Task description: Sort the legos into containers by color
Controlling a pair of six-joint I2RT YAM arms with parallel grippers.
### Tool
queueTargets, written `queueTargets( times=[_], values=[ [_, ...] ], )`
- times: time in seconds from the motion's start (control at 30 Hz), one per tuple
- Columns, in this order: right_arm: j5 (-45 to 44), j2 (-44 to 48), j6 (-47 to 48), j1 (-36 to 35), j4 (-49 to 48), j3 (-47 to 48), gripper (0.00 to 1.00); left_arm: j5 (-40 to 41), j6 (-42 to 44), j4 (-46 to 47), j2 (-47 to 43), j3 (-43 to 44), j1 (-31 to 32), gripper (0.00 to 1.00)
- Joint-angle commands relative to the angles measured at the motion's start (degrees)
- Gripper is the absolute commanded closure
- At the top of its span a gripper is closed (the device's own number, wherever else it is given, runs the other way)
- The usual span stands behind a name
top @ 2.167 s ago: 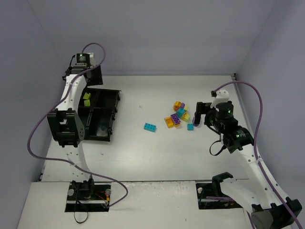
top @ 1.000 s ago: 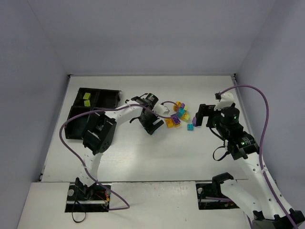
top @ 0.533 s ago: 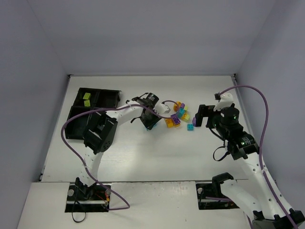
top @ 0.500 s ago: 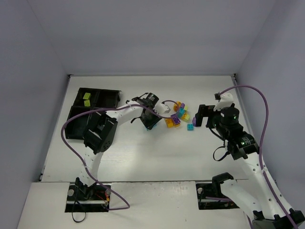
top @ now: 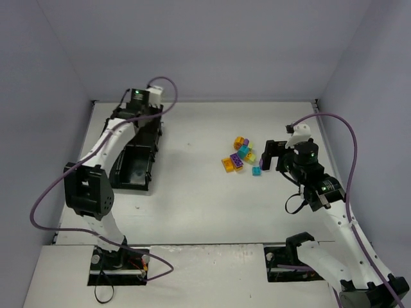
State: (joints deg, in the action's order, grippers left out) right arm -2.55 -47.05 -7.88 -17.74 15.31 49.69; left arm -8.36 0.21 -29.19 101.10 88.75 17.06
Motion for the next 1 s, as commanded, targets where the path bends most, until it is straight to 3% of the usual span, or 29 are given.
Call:
queueTargets(
  times=[0.0,0.3,0.47,0.77,0.97],
  values=[
    [0.3,-1.6,-0.4,-0.4,-2.5,1.8,0.0,5.8,-4.3,1.2,-0.4,5.3,-4.6,1.0],
    [-0.7,-1.4,-0.2,-0.3,-2.4,1.6,0.0,7.8,-7.7,-2.4,14.3,16.7,-10.7,0.93],
    [-0.8,-0.2,-0.7,-0.4,-2.2,1.0,0.0,7.0,-9.1,-4.6,19.1,22.9,-12.4,0.68],
    [-0.8,-1.2,-1.0,-0.4,-1.9,1.1,0.0,4.8,-9.3,-3.3,16.2,21.7,-11.8,0.42],
    [-0.8,-2.2,-1.2,-0.4,-1.9,1.5,0.0,4.0,-10.9,-4.5,10.3,19.7,-7.3,0.41]
  ],
)
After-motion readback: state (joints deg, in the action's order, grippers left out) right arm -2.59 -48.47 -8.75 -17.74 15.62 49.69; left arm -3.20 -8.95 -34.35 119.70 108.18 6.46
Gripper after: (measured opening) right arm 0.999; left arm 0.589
